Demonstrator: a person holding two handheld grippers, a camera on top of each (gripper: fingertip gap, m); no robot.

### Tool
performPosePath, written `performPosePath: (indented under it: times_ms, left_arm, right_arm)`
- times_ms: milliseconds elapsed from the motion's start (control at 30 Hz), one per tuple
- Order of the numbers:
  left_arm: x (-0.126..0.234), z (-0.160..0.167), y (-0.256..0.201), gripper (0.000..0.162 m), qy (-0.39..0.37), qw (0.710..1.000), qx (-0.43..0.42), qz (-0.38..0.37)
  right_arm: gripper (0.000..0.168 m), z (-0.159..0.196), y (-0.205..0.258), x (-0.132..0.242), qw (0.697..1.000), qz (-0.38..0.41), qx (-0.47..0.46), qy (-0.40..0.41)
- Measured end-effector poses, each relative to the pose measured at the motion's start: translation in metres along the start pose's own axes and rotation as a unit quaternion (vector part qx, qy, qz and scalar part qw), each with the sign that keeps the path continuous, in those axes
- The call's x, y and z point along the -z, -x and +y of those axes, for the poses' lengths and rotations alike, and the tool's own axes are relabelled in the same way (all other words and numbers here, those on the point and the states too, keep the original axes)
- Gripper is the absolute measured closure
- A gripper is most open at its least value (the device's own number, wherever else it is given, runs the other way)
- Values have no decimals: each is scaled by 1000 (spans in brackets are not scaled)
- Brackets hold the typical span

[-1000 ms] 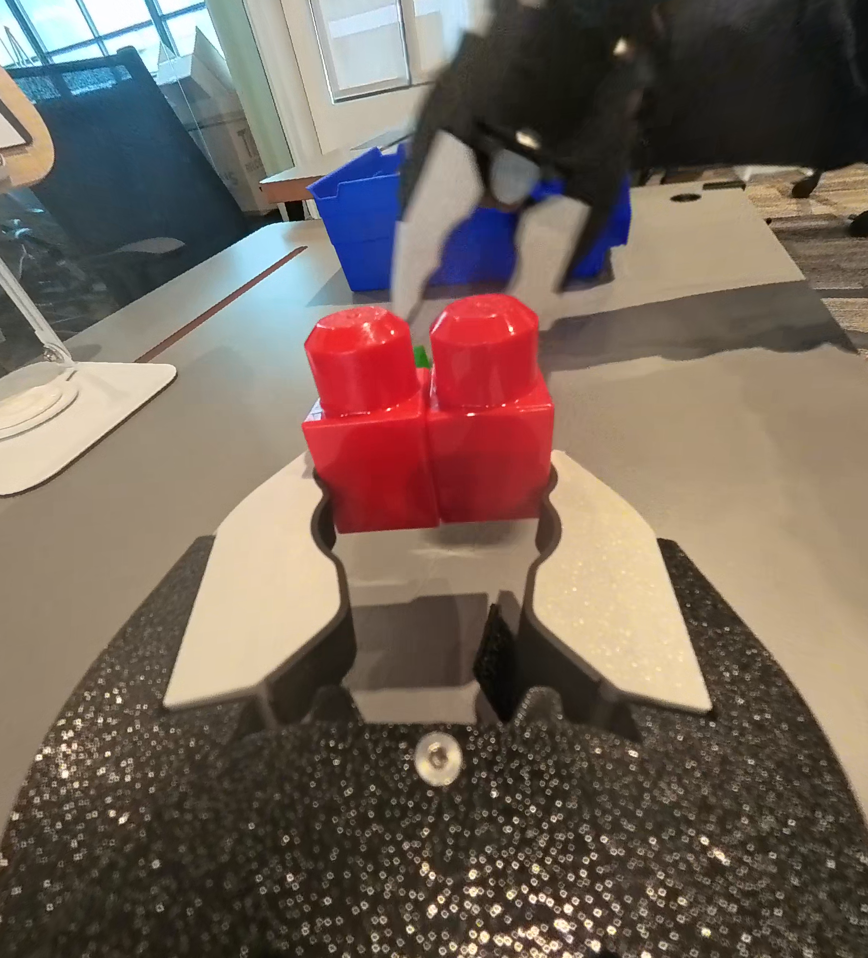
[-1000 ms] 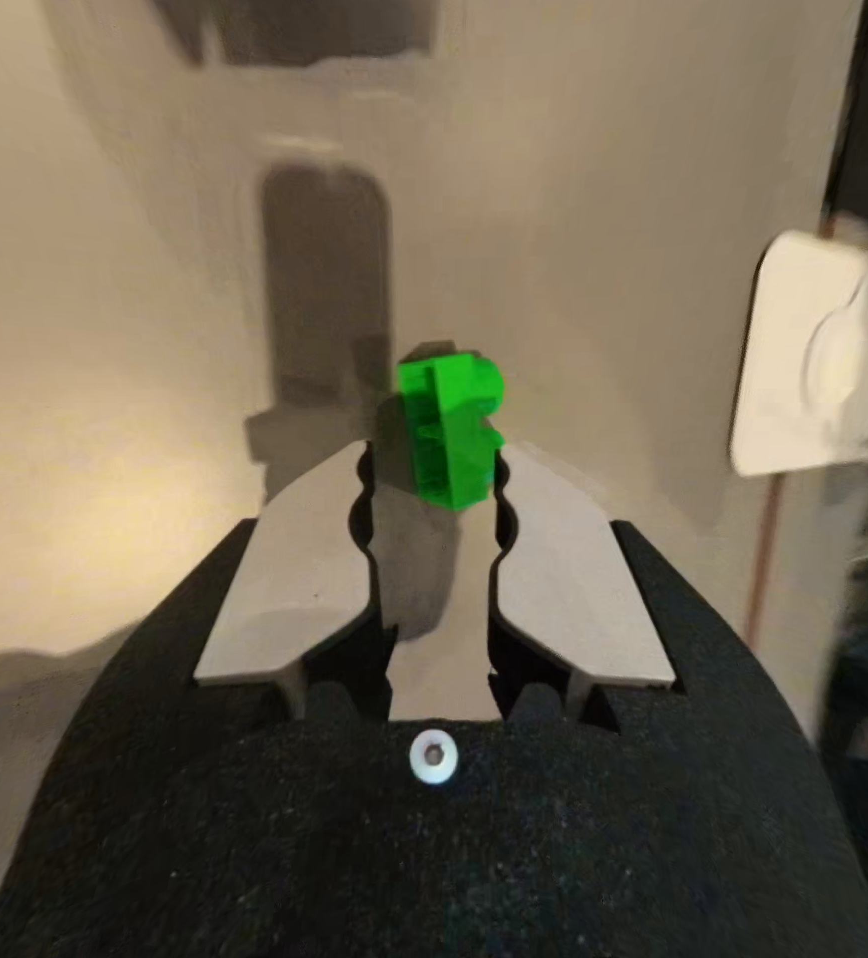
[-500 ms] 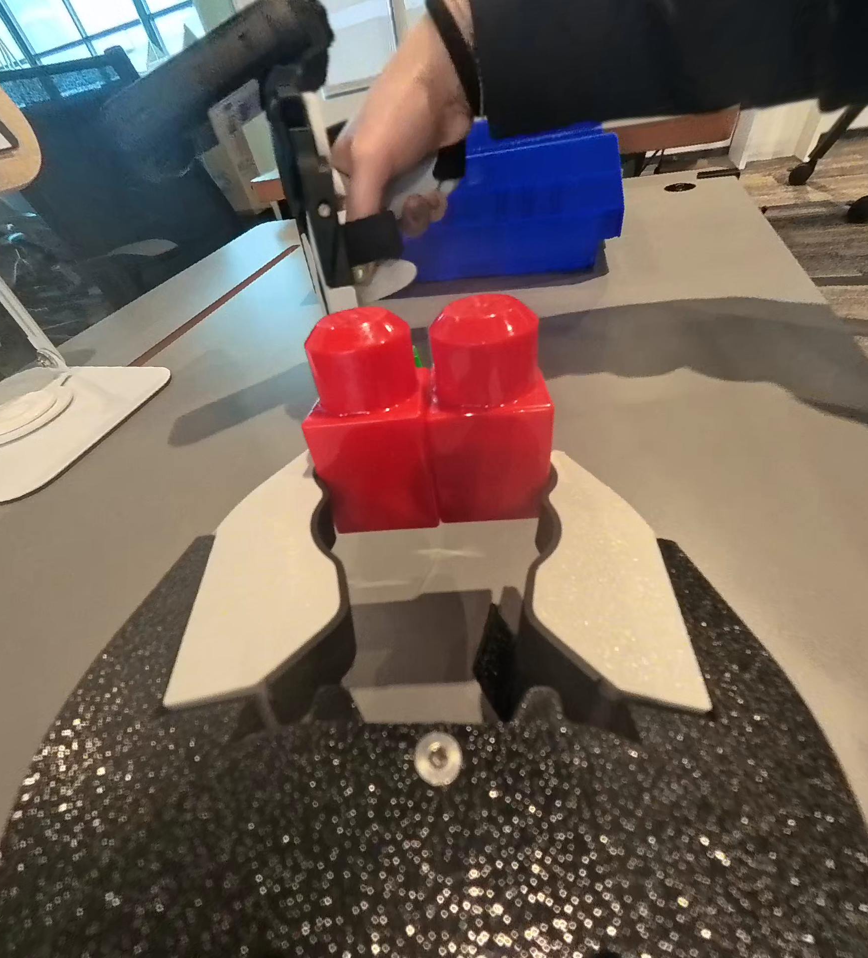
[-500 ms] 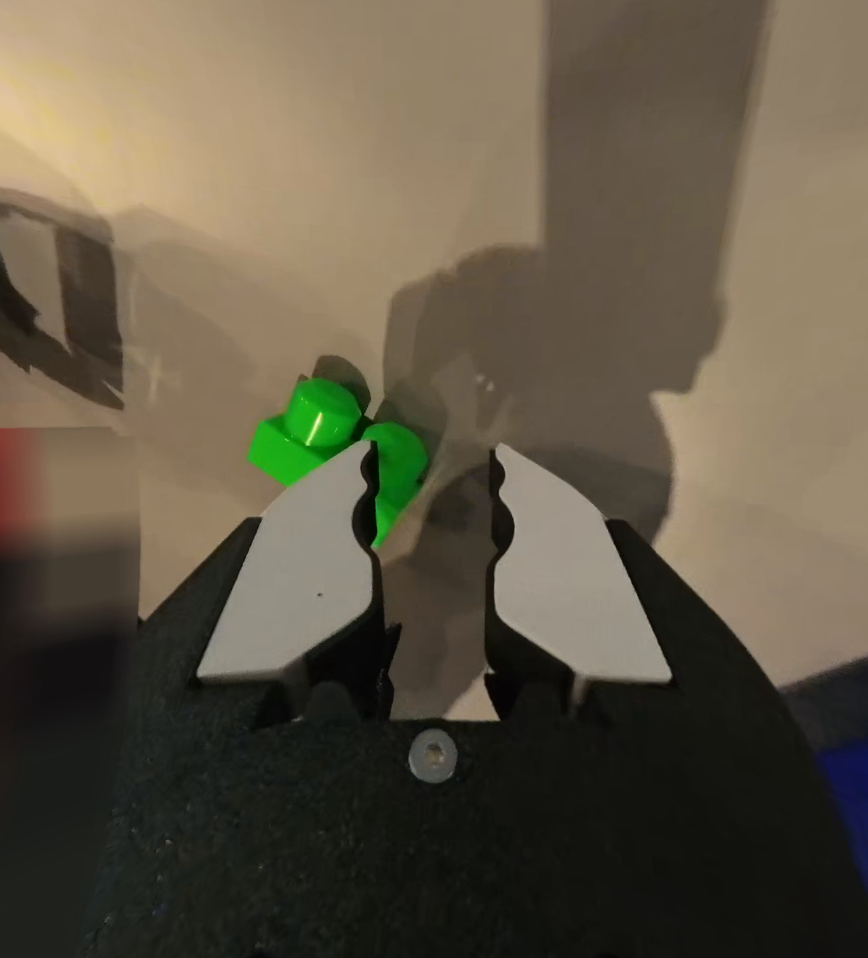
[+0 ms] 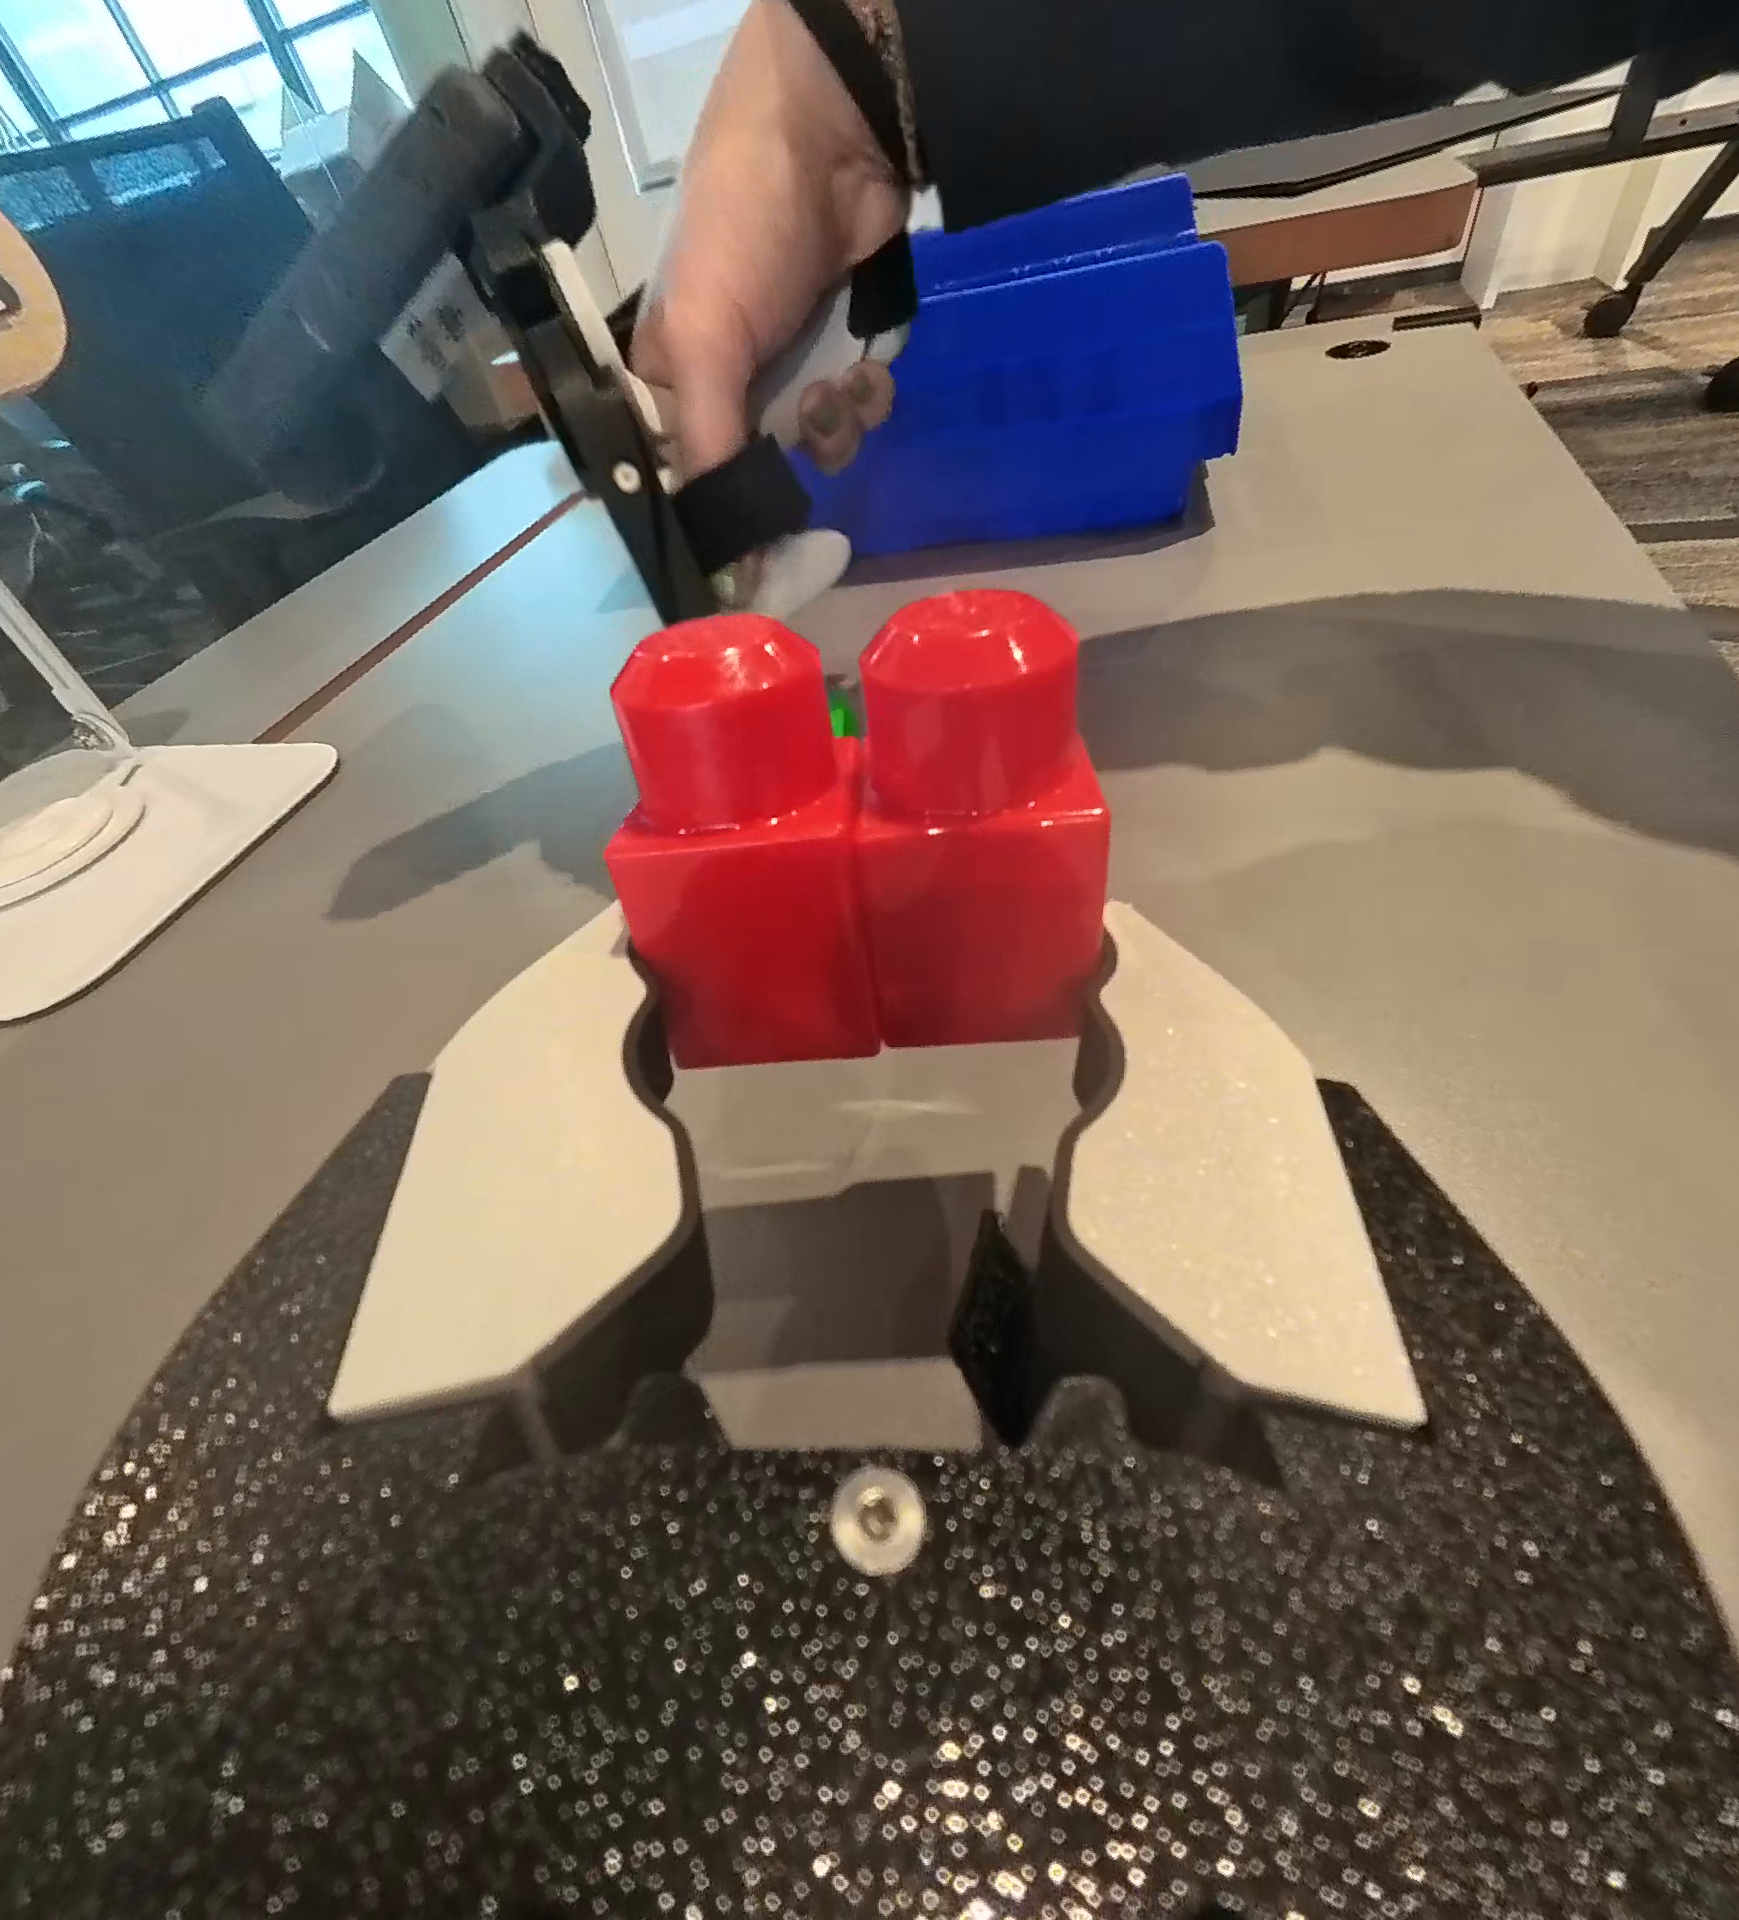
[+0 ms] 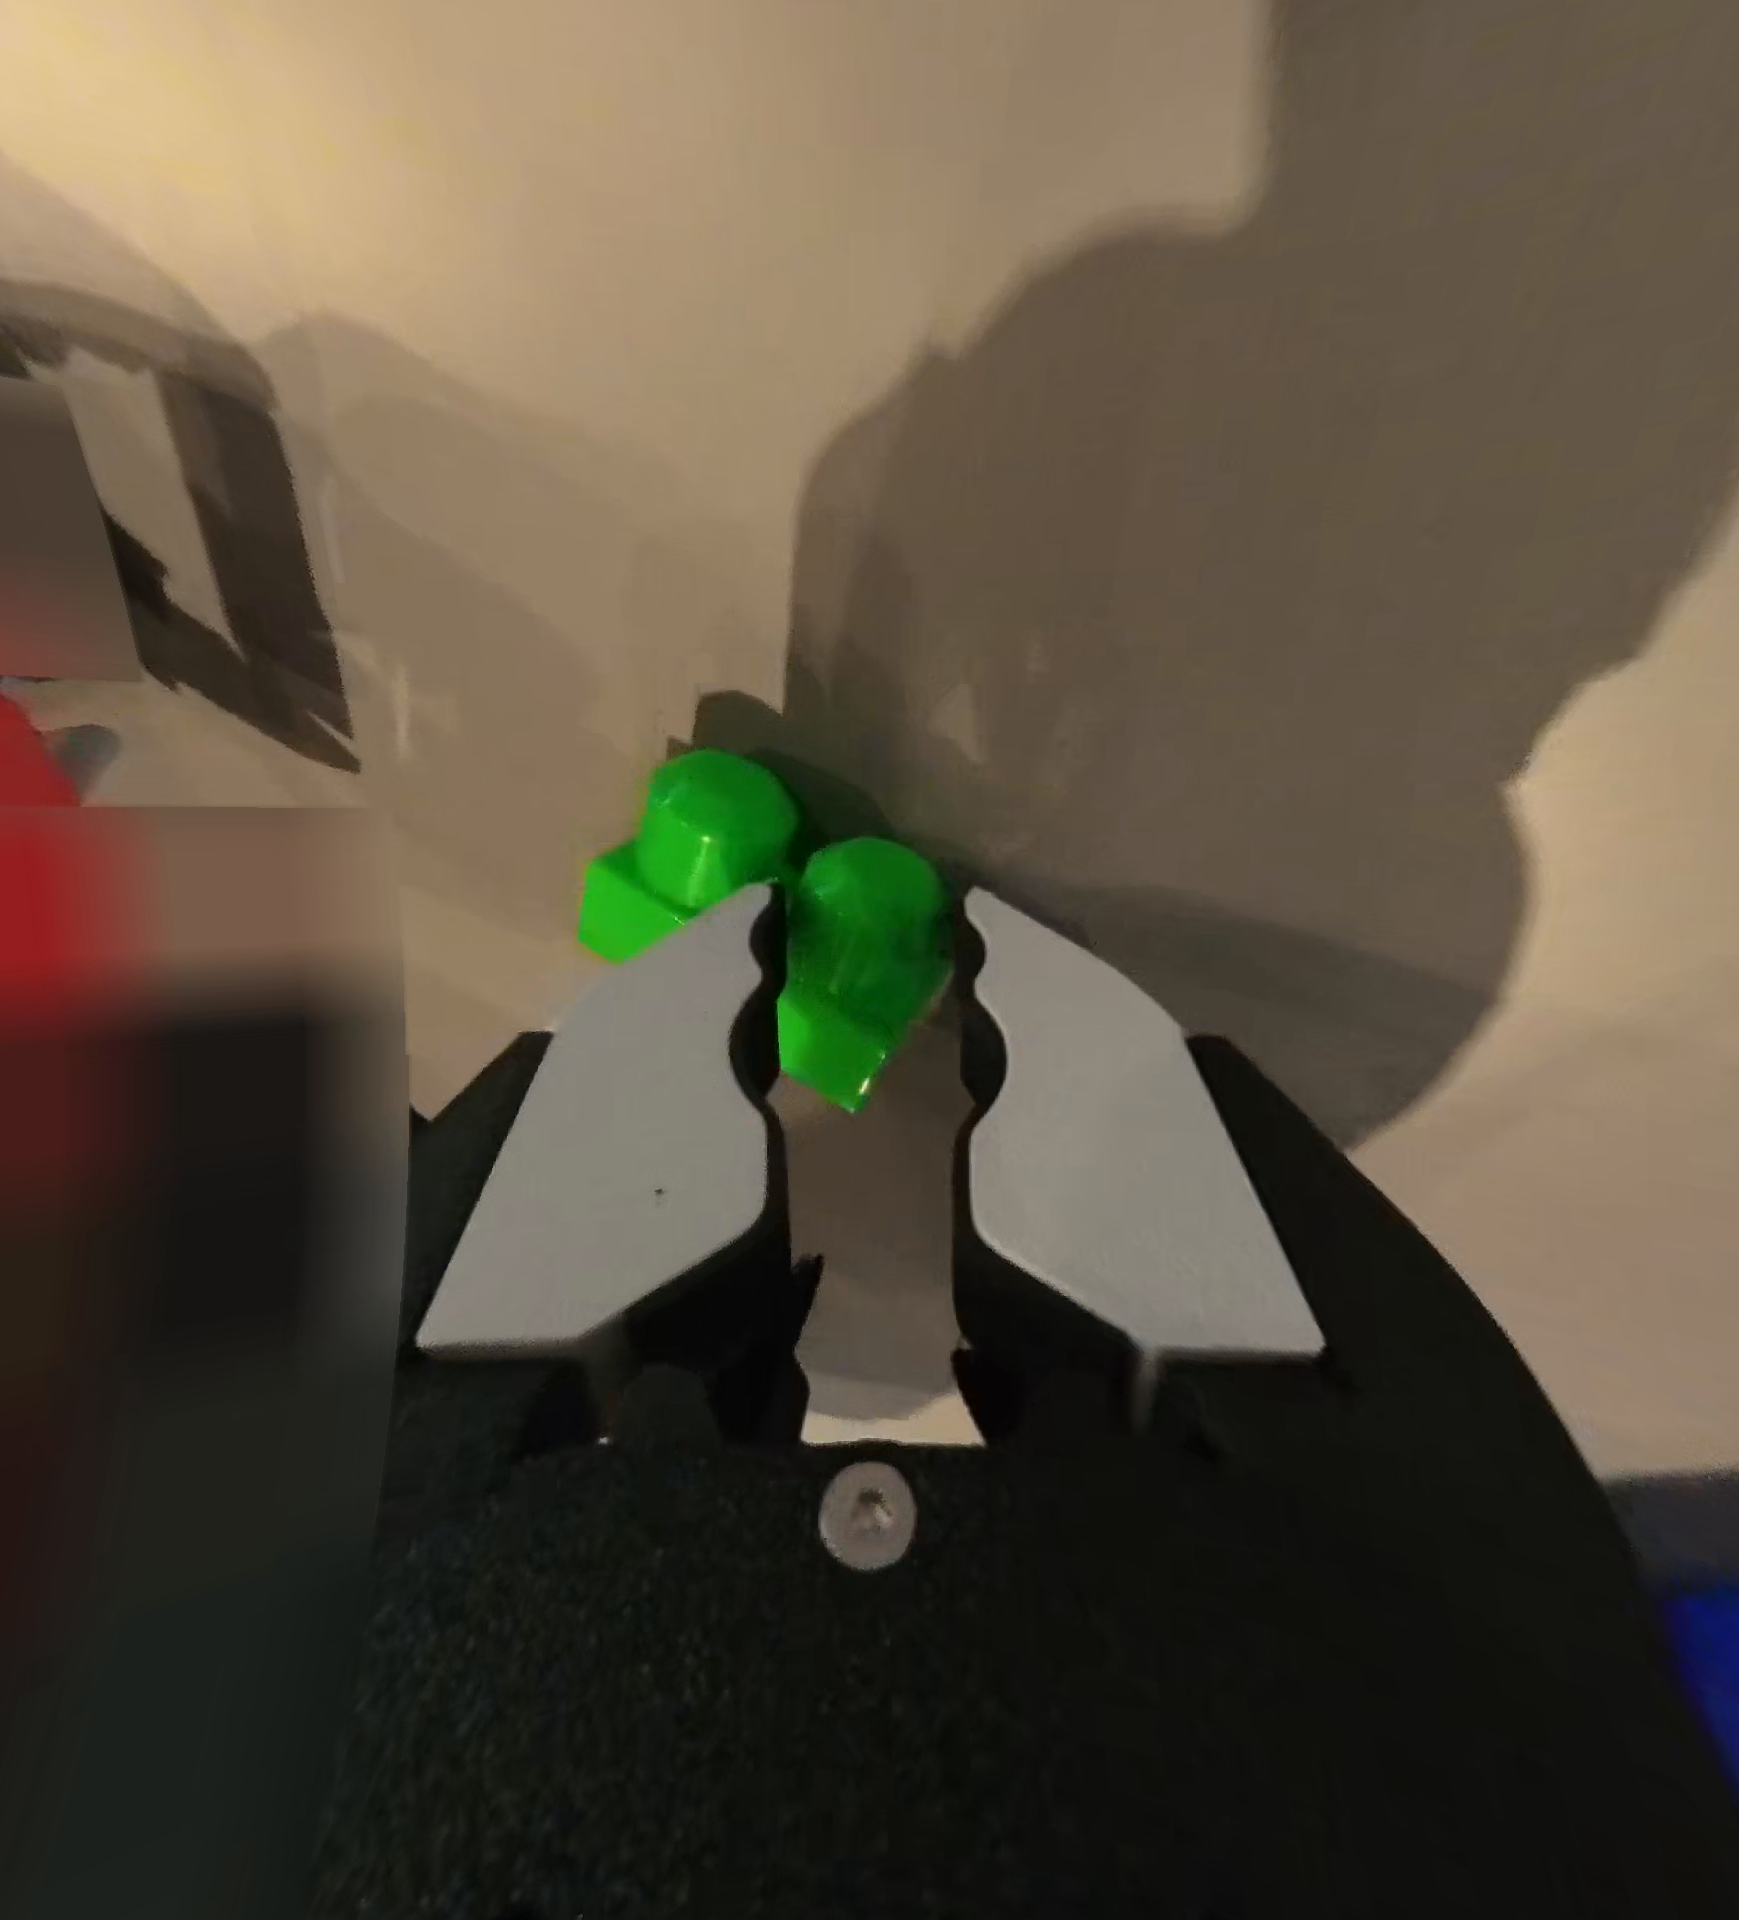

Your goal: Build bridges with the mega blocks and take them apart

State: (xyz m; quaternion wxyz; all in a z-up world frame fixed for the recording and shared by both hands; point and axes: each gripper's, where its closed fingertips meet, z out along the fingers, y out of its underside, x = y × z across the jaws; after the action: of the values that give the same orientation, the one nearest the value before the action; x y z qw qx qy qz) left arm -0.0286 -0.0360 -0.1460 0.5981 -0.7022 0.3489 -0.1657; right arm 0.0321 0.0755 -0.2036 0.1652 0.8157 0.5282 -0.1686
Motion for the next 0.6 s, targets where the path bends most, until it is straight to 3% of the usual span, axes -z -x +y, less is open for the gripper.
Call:
performPosePath:
  times_ms: [233,367,467,600]
  left_arm:
    - [0,0,0,86,-1,1000,0,-1]
    - [0,0,1,86,-2,1000,3,-1]
    - [0,0,1,86,-2,1000,3,-2]
    - [0,0,1,86,-1,1000,3,-3]
  right_arm:
    - [139,5,13,-5,995,10,71,-68]
    - [139,2,30,-3,969,36,155,-191]
    - [139,-1,41,5,912,107,244,-312]
    - [139,6,50,10,796,230,373,-417]
